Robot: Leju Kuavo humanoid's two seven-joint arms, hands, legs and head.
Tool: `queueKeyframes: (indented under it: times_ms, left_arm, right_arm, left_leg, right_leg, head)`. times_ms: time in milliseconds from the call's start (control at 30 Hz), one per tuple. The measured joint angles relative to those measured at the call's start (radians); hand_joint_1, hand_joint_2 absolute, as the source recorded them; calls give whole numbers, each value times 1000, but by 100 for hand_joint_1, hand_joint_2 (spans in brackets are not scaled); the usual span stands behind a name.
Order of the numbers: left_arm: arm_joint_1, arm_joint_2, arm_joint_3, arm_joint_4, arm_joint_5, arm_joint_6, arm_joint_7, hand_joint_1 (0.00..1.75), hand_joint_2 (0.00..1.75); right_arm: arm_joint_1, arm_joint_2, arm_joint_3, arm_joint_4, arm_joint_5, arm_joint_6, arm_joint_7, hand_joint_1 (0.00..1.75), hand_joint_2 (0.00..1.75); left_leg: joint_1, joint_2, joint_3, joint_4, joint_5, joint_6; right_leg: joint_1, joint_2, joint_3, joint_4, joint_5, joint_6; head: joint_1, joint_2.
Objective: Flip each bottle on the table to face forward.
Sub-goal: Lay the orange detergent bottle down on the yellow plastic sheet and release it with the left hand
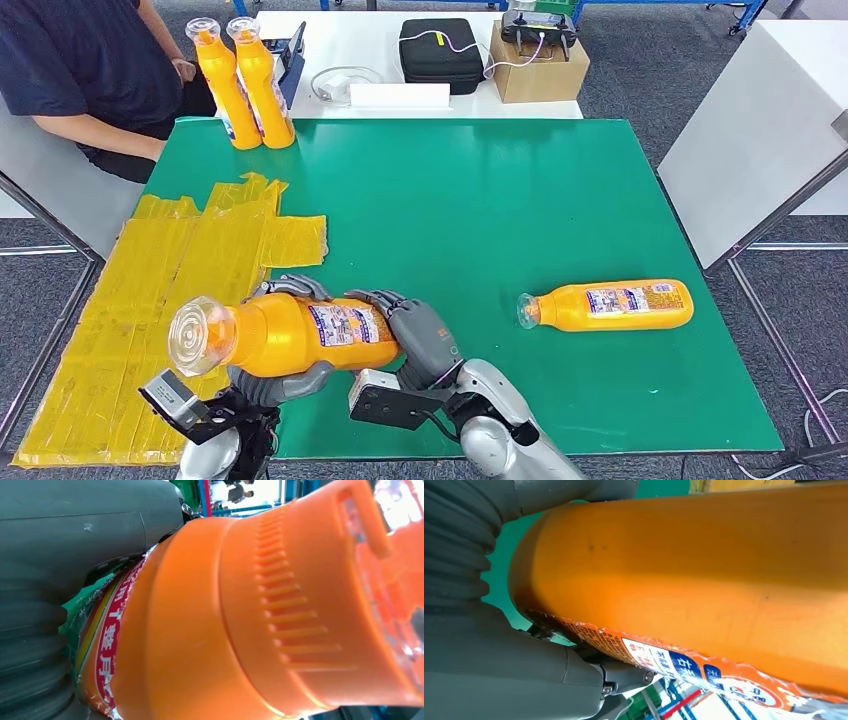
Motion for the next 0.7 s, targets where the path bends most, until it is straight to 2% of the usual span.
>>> queueKeyframes:
  times_ms: [33,167,267,367,400,433,500,633,700]
  left_arm:
    - [-1,0,1,0,-15,15,0,175,175]
    - [-13,4,31,5,-175,187,18,175,175]
    - [-34,12,74,24,-353,389,40,175,175]
    - [-69,21,136,78,-680,753,84,175,175]
    - [-83,23,171,101,-786,851,91,175,175]
    - [-96,24,211,120,-873,906,90,175,175]
    - [-119,21,305,152,-1024,927,76,175,175]
    - [-147,6,464,199,-1225,910,67,175,175]
    - [-152,10,497,228,-1294,908,128,175,175]
  right_arm:
    - [0,-3,-1,0,11,-15,10,0,175]
    - [0,-31,-26,0,57,-43,68,0,0]
    - [3,-67,-83,-3,63,-37,71,0,0]
    - [24,-130,-157,-31,65,-16,41,0,0]
    - [35,-159,-181,-46,64,-5,31,0,44]
    - [44,-186,-202,-61,62,6,23,0,87]
    - [59,-242,-236,-93,57,27,16,0,175]
    - [82,-342,-278,-156,41,69,16,0,175]
    - [92,-394,-293,-187,24,97,22,0,175]
  left_leg:
    - [0,0,0,0,0,0]
    - [0,0,0,0,0,0]
    - [0,-1,0,0,0,0]
    - [0,-2,0,0,0,0]
    - [0,-2,0,0,0,0]
    - [-1,-2,0,0,0,0]
    - [-1,-1,0,0,0,0]
    - [-1,-1,0,0,0,0]
    - [-2,-1,0,0,0,0]
  right_leg:
    - [0,0,0,0,0,0]
    - [0,0,0,0,0,0]
    - [0,-1,0,0,0,0]
    - [0,-2,1,0,0,0]
    - [0,-2,1,0,0,0]
    - [0,-2,1,0,0,0]
    - [-1,-1,0,0,0,0]
    - [-1,-1,0,0,0,0]
    - [-1,-1,-1,0,0,0]
  head:
    - [0,0]
    - [0,0]
    - [0,0]
    - [0,0]
    - [0,0]
    - [0,0]
    - [0,0]
    - [0,0]
    - [0,0]
